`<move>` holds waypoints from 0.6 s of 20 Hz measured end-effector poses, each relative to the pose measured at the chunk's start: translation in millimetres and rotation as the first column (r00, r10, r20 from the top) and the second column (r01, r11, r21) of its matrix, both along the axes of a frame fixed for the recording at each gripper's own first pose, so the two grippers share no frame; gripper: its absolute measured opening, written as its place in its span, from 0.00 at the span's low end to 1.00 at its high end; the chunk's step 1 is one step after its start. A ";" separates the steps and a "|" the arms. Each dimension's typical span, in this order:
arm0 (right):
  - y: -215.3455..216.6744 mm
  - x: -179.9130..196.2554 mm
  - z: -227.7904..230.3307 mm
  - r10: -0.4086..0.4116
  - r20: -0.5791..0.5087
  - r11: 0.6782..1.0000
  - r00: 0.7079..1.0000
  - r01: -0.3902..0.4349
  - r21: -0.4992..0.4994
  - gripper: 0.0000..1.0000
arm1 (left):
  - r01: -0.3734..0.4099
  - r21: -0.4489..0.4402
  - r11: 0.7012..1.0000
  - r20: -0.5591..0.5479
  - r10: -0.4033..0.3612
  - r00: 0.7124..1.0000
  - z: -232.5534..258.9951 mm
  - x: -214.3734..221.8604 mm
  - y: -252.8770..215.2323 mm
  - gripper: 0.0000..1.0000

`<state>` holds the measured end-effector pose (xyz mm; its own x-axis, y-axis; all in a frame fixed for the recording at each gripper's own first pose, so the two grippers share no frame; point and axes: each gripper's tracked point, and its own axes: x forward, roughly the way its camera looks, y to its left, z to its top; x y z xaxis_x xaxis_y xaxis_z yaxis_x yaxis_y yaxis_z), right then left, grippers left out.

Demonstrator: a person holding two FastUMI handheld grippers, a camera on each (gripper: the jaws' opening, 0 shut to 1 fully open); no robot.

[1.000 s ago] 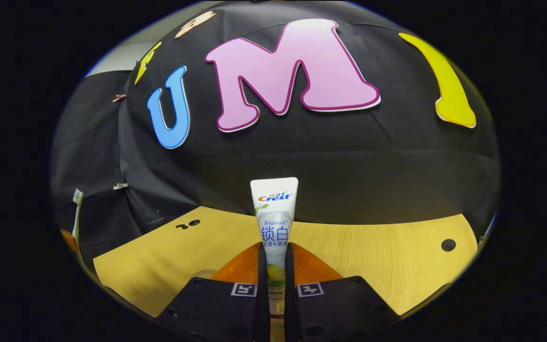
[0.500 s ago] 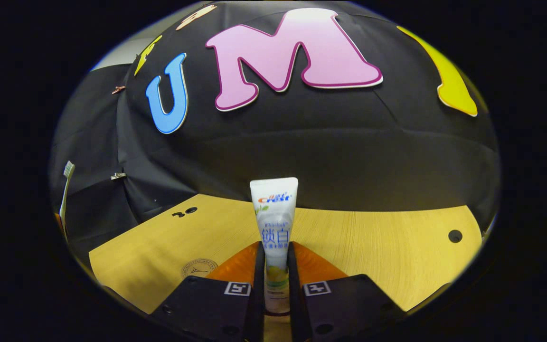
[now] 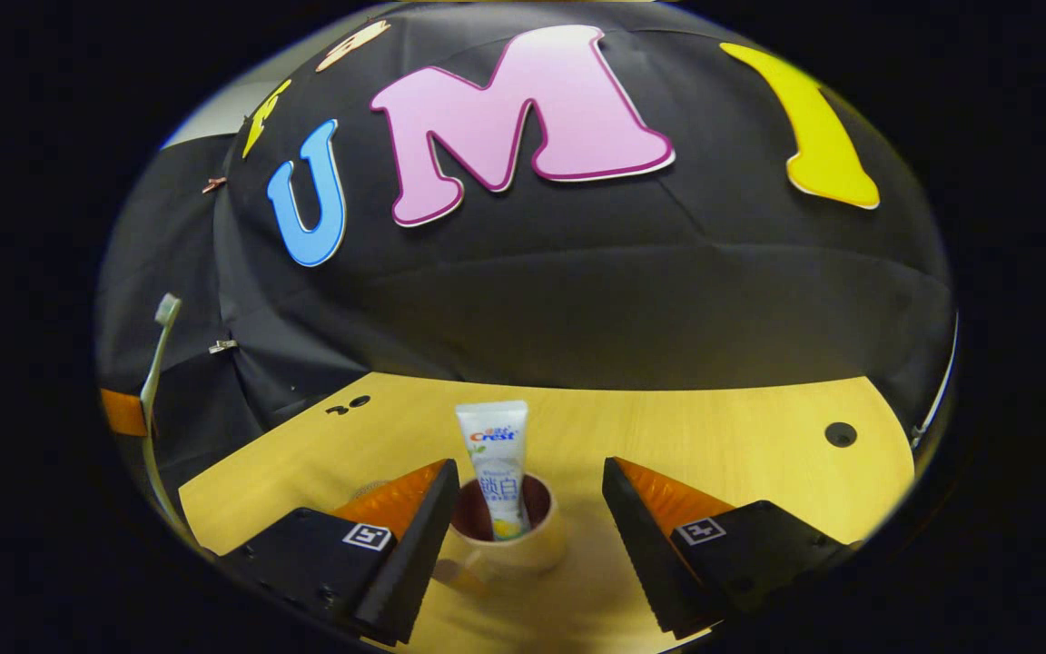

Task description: Put the toothbrush and toothpaste on the desktop into the cup, then pick up the cup and place it on the coaster on the desktop.

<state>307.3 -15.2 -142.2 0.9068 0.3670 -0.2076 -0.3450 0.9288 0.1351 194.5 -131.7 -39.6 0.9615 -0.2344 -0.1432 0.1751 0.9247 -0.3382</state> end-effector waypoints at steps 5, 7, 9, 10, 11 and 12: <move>-30.4 -26.1 -8.5 -0.045 -0.054 0.999 0.997 0.044 -0.027 0.97 | 0.070 0.014 0.997 0.113 -0.071 0.991 22.9 52.3 -37.3 0.06; -38.5 -34.6 -12.0 -0.055 -0.075 0.998 0.996 0.053 -0.028 0.97 | 0.093 0.023 0.995 0.162 -0.095 0.982 28.7 74.4 -50.9 0.06; -46.0 -42.6 -16.3 -0.063 -0.110 0.998 0.992 0.062 -0.014 0.98 | 0.113 0.032 0.993 0.194 -0.117 0.974 28.1 95.8 -63.4 0.06; -47.7 -46.7 -18.3 -0.063 -0.128 0.998 0.990 0.063 -0.005 0.98 | 0.123 0.033 0.992 0.207 -0.127 0.970 27.2 105.5 -68.5 0.06; -51.3 -50.3 -19.8 -0.064 -0.139 0.998 0.988 0.064 -0.003 0.98 | 0.129 0.034 0.991 0.220 -0.134 0.966 25.1 115.3 -72.9 0.06; -56.3 -52.8 -20.7 -0.072 -0.141 0.997 0.987 0.071 -0.010 0.98 | 0.135 0.034 0.990 0.228 -0.139 0.964 22.0 125.6 -76.4 0.06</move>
<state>254.4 -71.5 -162.9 0.8922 0.3010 -0.3368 -0.2557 0.9512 0.1729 320.0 -208.0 -17.6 0.9279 -0.3658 0.0722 0.3717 0.8919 -0.2575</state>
